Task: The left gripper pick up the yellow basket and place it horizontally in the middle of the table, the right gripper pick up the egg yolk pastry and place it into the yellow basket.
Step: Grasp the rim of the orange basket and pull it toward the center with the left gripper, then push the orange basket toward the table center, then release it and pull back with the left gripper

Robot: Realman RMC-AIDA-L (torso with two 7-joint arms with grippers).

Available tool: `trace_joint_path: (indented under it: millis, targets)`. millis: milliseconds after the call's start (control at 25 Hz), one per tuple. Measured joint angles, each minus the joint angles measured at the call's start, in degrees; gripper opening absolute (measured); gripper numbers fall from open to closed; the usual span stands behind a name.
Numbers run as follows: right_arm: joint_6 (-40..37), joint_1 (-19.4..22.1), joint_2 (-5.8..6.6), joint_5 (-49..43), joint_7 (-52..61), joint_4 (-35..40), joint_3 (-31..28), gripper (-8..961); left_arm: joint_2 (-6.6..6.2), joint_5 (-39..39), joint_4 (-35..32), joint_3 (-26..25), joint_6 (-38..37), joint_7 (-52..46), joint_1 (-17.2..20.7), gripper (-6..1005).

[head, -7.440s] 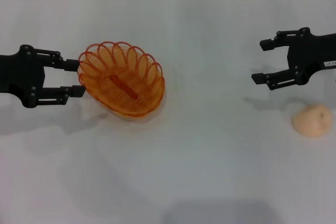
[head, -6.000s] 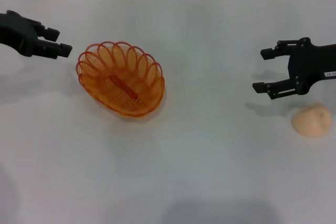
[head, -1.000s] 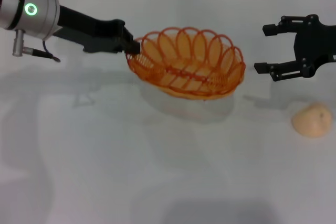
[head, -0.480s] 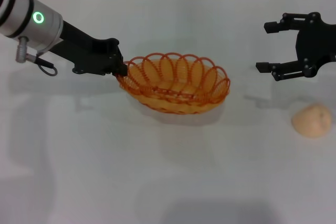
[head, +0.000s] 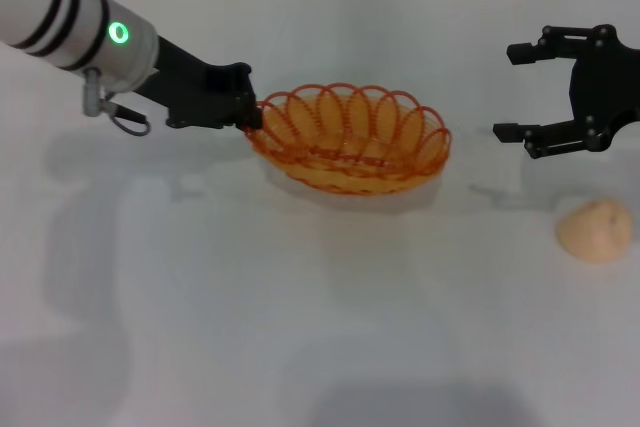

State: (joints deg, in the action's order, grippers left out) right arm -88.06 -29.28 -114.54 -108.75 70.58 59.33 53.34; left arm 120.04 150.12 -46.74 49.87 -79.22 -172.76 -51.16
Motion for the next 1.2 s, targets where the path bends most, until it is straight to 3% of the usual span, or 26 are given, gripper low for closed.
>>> trace_joint_path:
  millis: [720, 1200]
  targets:
    - [-1.41, 0.88, 0.77, 0.31, -2.58, -0.01, -0.63, 832, 0.28, -4.92, 13.78, 0.12, 10.39, -0.09, -4.35, 47]
    - [-1.69, 0.98, 0.7, 0.31, -2.69, -0.03, -0.8, 831, 0.08, -5.03, 14.27, 0.16, 10.05, -0.09, -3.72, 64]
